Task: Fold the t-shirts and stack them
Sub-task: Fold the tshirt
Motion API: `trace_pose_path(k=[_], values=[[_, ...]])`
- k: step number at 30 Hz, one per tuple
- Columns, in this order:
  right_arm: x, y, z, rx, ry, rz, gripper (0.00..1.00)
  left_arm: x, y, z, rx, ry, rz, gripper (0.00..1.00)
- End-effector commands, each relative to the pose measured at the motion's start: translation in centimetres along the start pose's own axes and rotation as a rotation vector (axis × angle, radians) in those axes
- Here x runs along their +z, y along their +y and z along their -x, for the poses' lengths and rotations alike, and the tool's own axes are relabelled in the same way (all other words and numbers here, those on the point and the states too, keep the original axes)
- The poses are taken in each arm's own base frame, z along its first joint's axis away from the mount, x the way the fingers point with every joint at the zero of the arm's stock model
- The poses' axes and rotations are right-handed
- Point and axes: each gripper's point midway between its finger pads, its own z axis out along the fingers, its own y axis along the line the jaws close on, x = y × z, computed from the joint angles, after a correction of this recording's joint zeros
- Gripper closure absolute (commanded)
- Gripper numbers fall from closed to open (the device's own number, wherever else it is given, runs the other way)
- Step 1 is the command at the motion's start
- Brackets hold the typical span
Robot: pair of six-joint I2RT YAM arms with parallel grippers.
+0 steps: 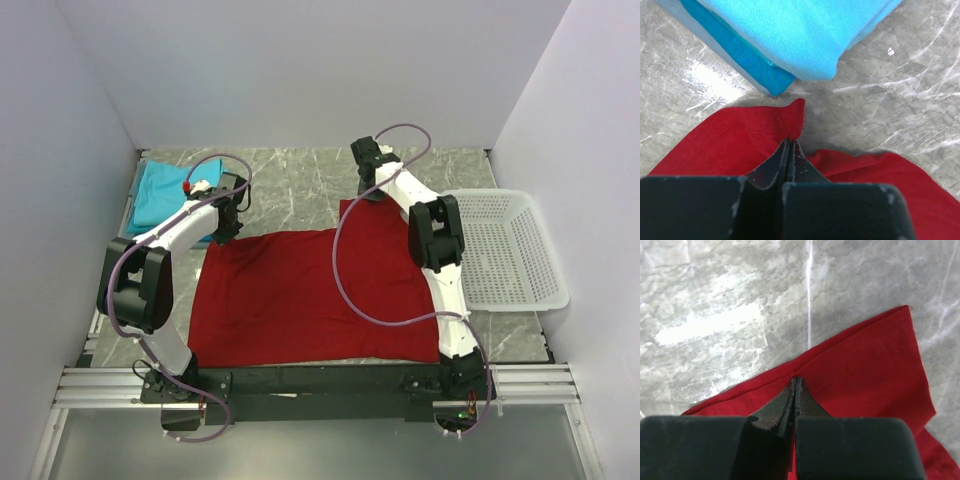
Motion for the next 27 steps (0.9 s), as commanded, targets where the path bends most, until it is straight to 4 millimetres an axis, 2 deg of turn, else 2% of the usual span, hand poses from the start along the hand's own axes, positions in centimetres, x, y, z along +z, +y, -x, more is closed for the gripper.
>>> trace_pose_path(k=[1,2,3,4,5,7,8,9,10,12,13,14,15,16,17,19,20,21,22,23,24,25,26,27], values=[[-2.4,0.6,2.3,0.035,-0.082,0.088,1.00,-1.6,-0.8,1.2,-0.012,-0.029,-0.054,0.99],[-3.9,0.7,3.5,0.047,-0.119,0.117,1.00,-1.7,-0.8,1.2,-0.013,-0.028,-0.056,0.99],[-4.5,1.2,4.5,0.059,-0.165,0.156,1.00,-1.9,-0.7,1.2,-0.013,-0.026,-0.063,0.99],[-4.3,0.6,3.4,0.053,-0.154,0.153,1.00,-2.0,-0.8,1.2,-0.017,-0.027,-0.068,0.99],[-6.1,0.5,4.4,0.072,-0.193,0.174,1.00,-2.1,-0.8,1.2,-0.019,-0.027,-0.073,0.99],[-6.4,0.0,3.7,0.080,-0.212,0.180,1.00,-2.3,-0.8,1.1,-0.026,-0.026,-0.093,0.99],[-7.9,-0.3,4.3,0.094,-0.238,0.193,1.00,-2.4,-0.8,1.1,-0.025,-0.024,-0.096,0.99],[-8.3,-0.5,4.1,0.097,-0.245,0.198,1.00,-2.4,-0.6,0.9,-0.025,-0.020,-0.095,0.99],[-7.9,-1.0,2.9,0.093,-0.231,0.194,1.00,-2.6,-0.7,1.0,-0.030,-0.023,-0.103,0.99],[-9.5,-1.4,3.0,0.110,-0.267,0.209,1.00,-2.6,-0.5,0.7,-0.030,-0.017,-0.102,0.99],[-9.1,-2.1,1.2,0.101,-0.244,0.189,1.00,-2.7,-0.5,0.7,-0.035,-0.015,-0.114,0.99],[-10.5,-2.6,1.5,0.116,-0.266,0.202,1.00,-2.9,-0.6,0.6,-0.035,-0.015,-0.122,0.99],[-10.2,-3.0,-0.2,0.108,-0.250,0.196,1.00,-3.0,-0.4,0.4,-0.036,-0.013,-0.127,0.99],[-10.6,-3.3,-0.7,0.112,-0.252,0.196,1.00,-3.2,-0.3,0.3,-0.036,-0.015,-0.134,0.99],[-12.0,-3.9,-0.4,0.125,-0.282,0.199,1.00,-3.3,-0.3,0.2,-0.036,-0.013,-0.141,0.99],[-12.5,-4.9,-2.4,0.120,-0.274,0.160,1.00,-3.6,0.2,0.0,-0.042,-0.017,-0.142,0.99],[-13.8,-5.9,-2.0,0.141,-0.311,0.132,1.00,-3.6,0.5,-0.4,-0.034,-0.014,-0.136,0.99],[-13.8,-6.7,-3.4,0.131,-0.297,0.107,1.00,-4.1,0.6,-0.3,-0.043,-0.021,-0.141,0.99],[-14.4,-6.9,-3.9,0.128,-0.305,0.101,1.00,-4.2,0.9,-0.5,-0.043,-0.025,-0.137,0.99],[-16.0,-7.4,-3.6,0.144,-0.332,0.113,1.00,-4.4,1.1,-0.6,-0.039,-0.032,-0.134,0.99],[-16.5,-8.1,-4.2,0.141,-0.334,0.090,1.00,-4.3,1.8,-1.2,-0.036,-0.023,-0.118,0.99],[-16.7,-8.3,-5.4,0.124,-0.325,0.084,1.00,-4.8,2.1,-1.2,-0.043,-0.030,-0.126,0.99],[-18.0,-8.7,-5.4,0.133,-0.347,0.094,1.00,-4.7,2.6,-2.0,-0.036,-0.023,-0.118,0.99],[-17.8,-9.4,-6.7,0.118,-0.337,0.075,1.00,-5.1,2.9,-2.1,-0.043,-0.028,-0.127,0.99]])
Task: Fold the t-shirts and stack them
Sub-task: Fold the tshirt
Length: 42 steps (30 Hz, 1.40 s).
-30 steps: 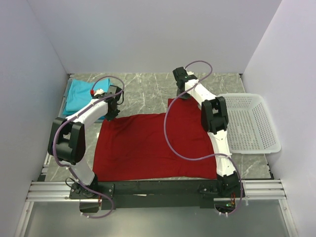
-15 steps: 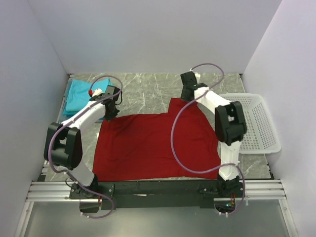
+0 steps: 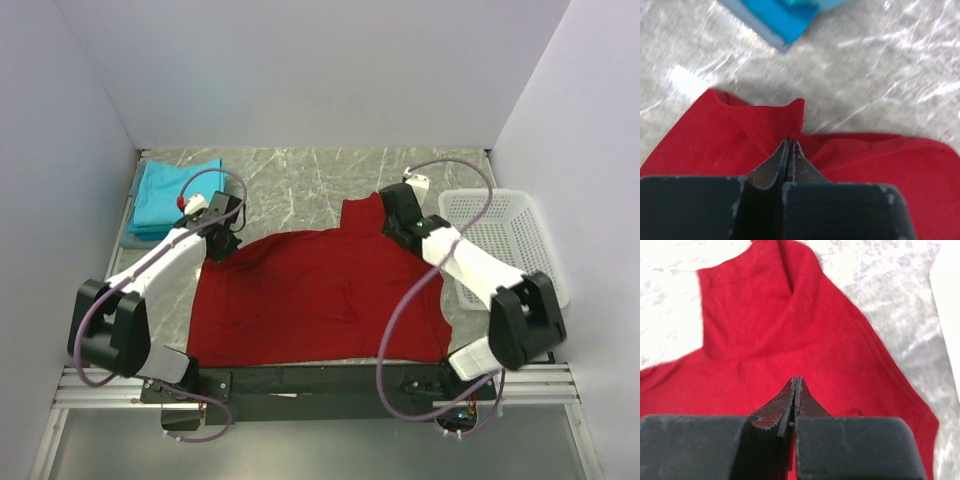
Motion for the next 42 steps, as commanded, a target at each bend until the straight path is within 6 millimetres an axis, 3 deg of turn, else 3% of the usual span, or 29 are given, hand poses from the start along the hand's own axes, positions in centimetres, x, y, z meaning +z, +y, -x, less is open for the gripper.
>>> trace_pose_path(k=[1,3,5,6,8,9,10,11,12,13,14,15,16,17,18,19,20,24,29,31,32,34,35,36,38,42], values=[[-2.7,-1.7,0.6,0.037,-0.084,-0.036,1.00,-1.4,1.2,-0.4,-0.025,-0.026,-0.010,0.99],[-2.9,-1.6,0.8,0.067,-0.083,-0.004,1.00,-1.4,1.5,-1.3,-0.031,-0.010,-0.033,0.99],[-1.7,-1.7,1.2,0.062,-0.057,-0.024,0.99,-1.3,1.2,-1.4,-0.032,-0.010,-0.055,0.99],[-1.7,-0.8,3.2,0.067,-0.079,-0.013,0.89,-1.2,0.9,-1.3,-0.031,-0.015,-0.063,0.99],[0.6,0.3,3.2,0.038,-0.031,-0.008,0.82,-1.3,0.4,-0.9,-0.026,-0.021,-0.066,0.99],[0.9,1.4,5.4,0.052,-0.040,0.015,0.74,-1.0,0.4,-1.0,-0.018,-0.015,-0.056,0.99],[3.0,2.2,4.3,0.031,0.025,0.026,0.67,-0.9,0.2,-0.9,-0.015,-0.012,-0.055,0.99],[3.4,3.1,6.0,0.048,0.015,0.035,0.62,-0.8,0.1,-0.9,-0.010,-0.009,-0.052,0.99],[4.4,3.4,6.2,0.051,0.030,0.034,0.54,-0.8,-0.1,-0.9,-0.008,-0.009,-0.055,0.99],[6.4,3.6,5.1,0.038,0.076,0.016,0.50,-0.7,-0.2,-0.9,-0.006,-0.008,-0.057,0.99],[7.0,4.6,7.0,0.052,0.047,0.026,0.47,-0.7,-0.3,-0.8,-0.002,-0.009,-0.058,0.99],[7.8,4.4,7.1,0.053,0.066,0.009,0.46,-0.7,-0.3,-0.7,-0.002,-0.012,-0.060,0.99],[9.8,4.5,5.8,0.039,0.110,-0.016,0.45,-0.7,-0.4,-0.6,-0.001,-0.019,-0.057,0.99],[10.6,4.5,6.0,0.043,0.114,-0.029,0.45,-0.7,-0.5,-0.5,0.004,-0.021,-0.059,0.99],[10.8,5.1,7.5,0.052,0.099,-0.028,0.44,-0.6,-0.5,-0.5,0.007,-0.020,-0.060,0.99],[12.4,4.7,6.4,0.041,0.134,-0.059,0.44,-0.6,-0.6,-0.5,0.010,-0.019,-0.061,0.99],[12.6,4.9,7.5,0.041,0.114,-0.079,0.43,-0.6,-0.8,-0.3,0.013,-0.022,-0.063,0.99],[15.0,4.6,6.6,0.018,0.151,-0.124,0.42,-0.4,-0.8,-0.4,0.024,-0.018,-0.058,0.99],[16.4,4.3,4.0,0.010,0.219,-0.140,0.44,-0.2,-0.9,-0.3,0.034,-0.020,-0.045,0.99],[15.9,4.2,3.8,0.020,0.230,-0.136,0.46,-0.1,-0.9,-0.2,0.039,-0.020,-0.036,0.99],[15.8,3.8,2.7,0.014,0.250,-0.145,0.48,0.0,-0.8,-0.3,0.041,-0.019,-0.032,0.99],[15.1,3.8,3.3,0.032,0.228,-0.131,0.52,0.0,-0.9,-0.3,0.041,-0.017,-0.034,0.99],[15.0,3.4,2.5,0.025,0.240,-0.137,0.70,0.1,-0.9,-0.3,0.042,-0.017,-0.034,0.99],[14.7,3.7,3.5,0.036,0.207,-0.119,0.82,0.1,-1.0,-0.3,0.042,-0.017,-0.035,0.99],[14.5,3.6,3.8,0.029,0.183,-0.113,0.95,0.0,-0.9,-0.2,0.043,-0.018,-0.031,0.99],[13.0,3.7,6.3,0.020,0.114,-0.089,0.99,-0.3,-0.8,0.0,0.033,-0.024,-0.032,0.99]])
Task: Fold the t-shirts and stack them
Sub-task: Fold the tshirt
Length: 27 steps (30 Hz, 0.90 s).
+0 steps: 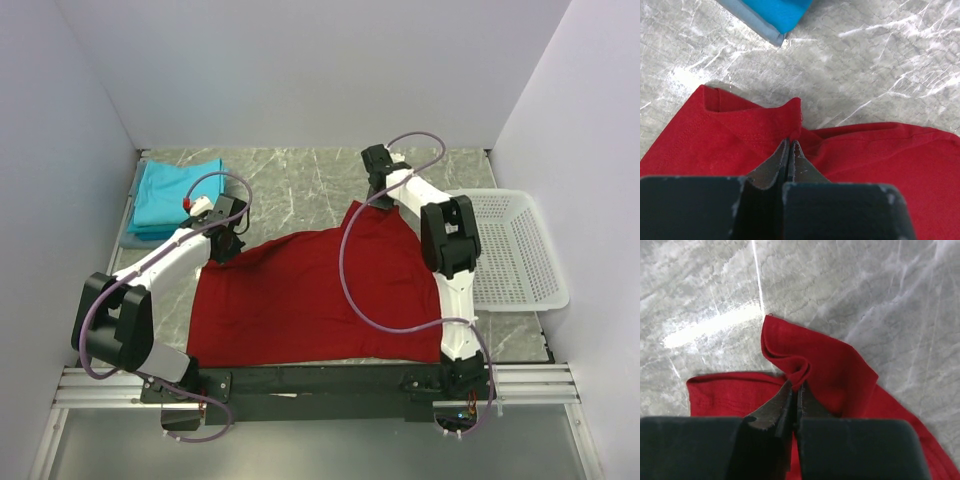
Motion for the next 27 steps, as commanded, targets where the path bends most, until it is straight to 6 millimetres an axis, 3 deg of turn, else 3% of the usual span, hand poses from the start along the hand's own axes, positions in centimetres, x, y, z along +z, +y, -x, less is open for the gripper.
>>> trace_pose_path(k=[1,2,4,7,8,9,10,11,12,13,15,17,18,20,21,27], values=[[-4.4,0.1,4.9,0.031,-0.158,0.055,1.00,-0.9,-0.8,1.4,-0.005,-0.036,-0.024,0.99],[-4.5,0.2,4.6,0.026,-0.168,0.068,1.00,-1.2,-0.9,1.5,-0.013,-0.040,-0.033,0.99],[-6.7,0.1,5.4,0.036,-0.213,0.107,1.00,-1.4,-0.7,1.4,-0.016,-0.039,-0.039,0.99],[-8.9,-0.6,4.6,0.038,-0.252,0.138,1.00,-1.9,-0.2,1.4,-0.023,-0.045,-0.040,0.99],[-8.7,-1.2,3.2,0.031,-0.241,0.135,1.00,-2.2,-0.1,1.4,-0.023,-0.048,-0.049,0.99],[-10.6,-1.6,3.5,0.043,-0.271,0.160,1.00,-2.3,0.1,1.4,-0.024,-0.049,-0.049,0.99],[-11.1,-1.9,3.1,0.048,-0.275,0.168,1.00,-2.2,0.4,1.2,-0.022,-0.046,-0.046,0.99],[-10.9,-2.6,1.3,0.034,-0.257,0.163,1.00,-2.5,0.4,1.2,-0.027,-0.049,-0.057,0.99],[-12.8,-2.9,1.6,0.048,-0.291,0.187,1.00,-2.4,0.8,0.9,-0.026,-0.045,-0.050,0.99],[-12.7,-3.8,0.0,0.037,-0.273,0.174,1.00,-2.5,0.9,0.8,-0.031,-0.043,-0.053,0.99],[-14.7,-4.5,-0.6,0.048,-0.299,0.193,1.00,-2.7,1.3,0.4,-0.037,-0.037,-0.062,0.99],[-15.1,-5.7,-2.5,0.036,-0.282,0.183,1.00,-3.1,1.7,0.3,-0.053,-0.040,-0.070,0.99],[-16.5,-6.2,-2.4,0.051,-0.309,0.197,1.00,-3.1,2.2,0.0,-0.054,-0.040,-0.063,0.99],[-16.8,-7.4,-4.1,0.040,-0.299,0.182,1.00,-3.6,2.8,-0.2,-0.074,-0.043,-0.066,0.99],[-18.1,-7.8,-4.0,0.052,-0.322,0.198,1.00,-3.6,3.3,-0.5,-0.080,-0.039,-0.058,0.99],[-20.1,-10.0,-7.2,0.051,-0.320,0.226,1.00,-4.7,5.4,-1.4,-0.120,-0.041,-0.066,0.99]])
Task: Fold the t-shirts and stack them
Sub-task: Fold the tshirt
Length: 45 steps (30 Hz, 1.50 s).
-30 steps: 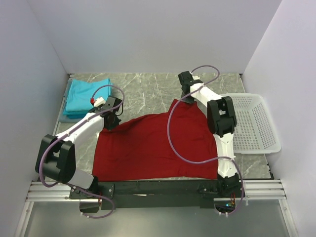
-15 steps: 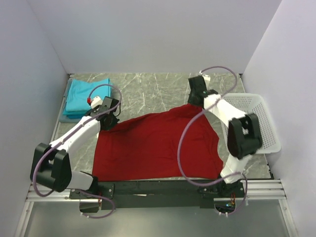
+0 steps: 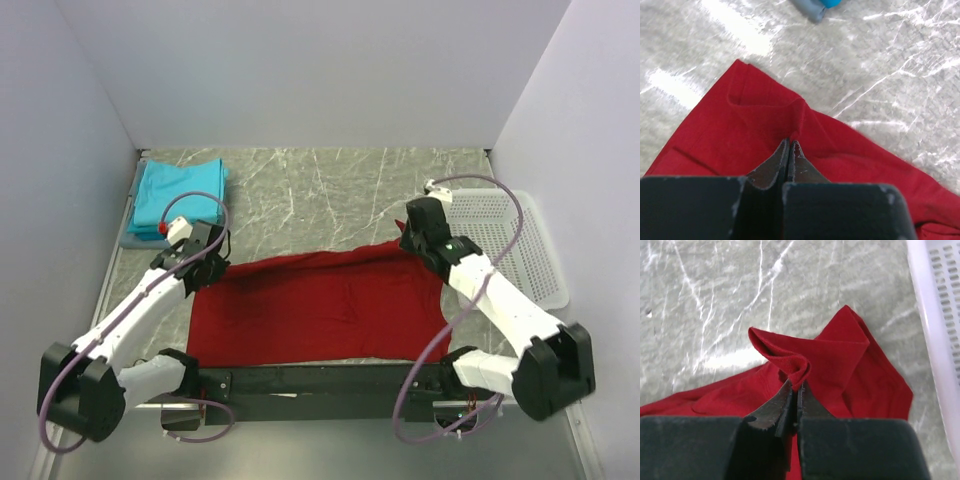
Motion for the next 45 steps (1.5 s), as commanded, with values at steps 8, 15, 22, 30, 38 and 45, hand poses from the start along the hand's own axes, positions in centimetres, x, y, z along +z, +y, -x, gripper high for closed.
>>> trace_pose_path(k=[8,15,22,30,38,45], values=[[-4.4,-2.2,-3.4,0.016,0.014,0.045,1.00,-1.5,3.2,-1.6,-0.046,0.023,0.034,0.99],[-6.4,-2.2,-6.2,0.030,0.058,0.119,1.00,-1.7,4.2,-2.1,-0.064,0.028,0.049,0.99],[-7.5,-3.3,-9.3,0.018,0.141,0.104,0.98,-1.8,6.3,-3.6,-0.062,0.077,0.131,0.99],[-11.1,-1.7,-15.5,0.114,0.385,0.200,0.55,-4.6,9.1,-4.8,-0.149,0.121,0.242,0.87],[-13.3,-3.1,-11.9,0.146,0.203,0.236,0.23,-8.4,7.0,0.3,-0.293,-0.043,0.060,0.09],[-10.8,2.3,-7.6,0.041,0.106,0.341,0.15,-6.5,-0.8,0.3,-0.188,-0.012,-0.249,0.05]])
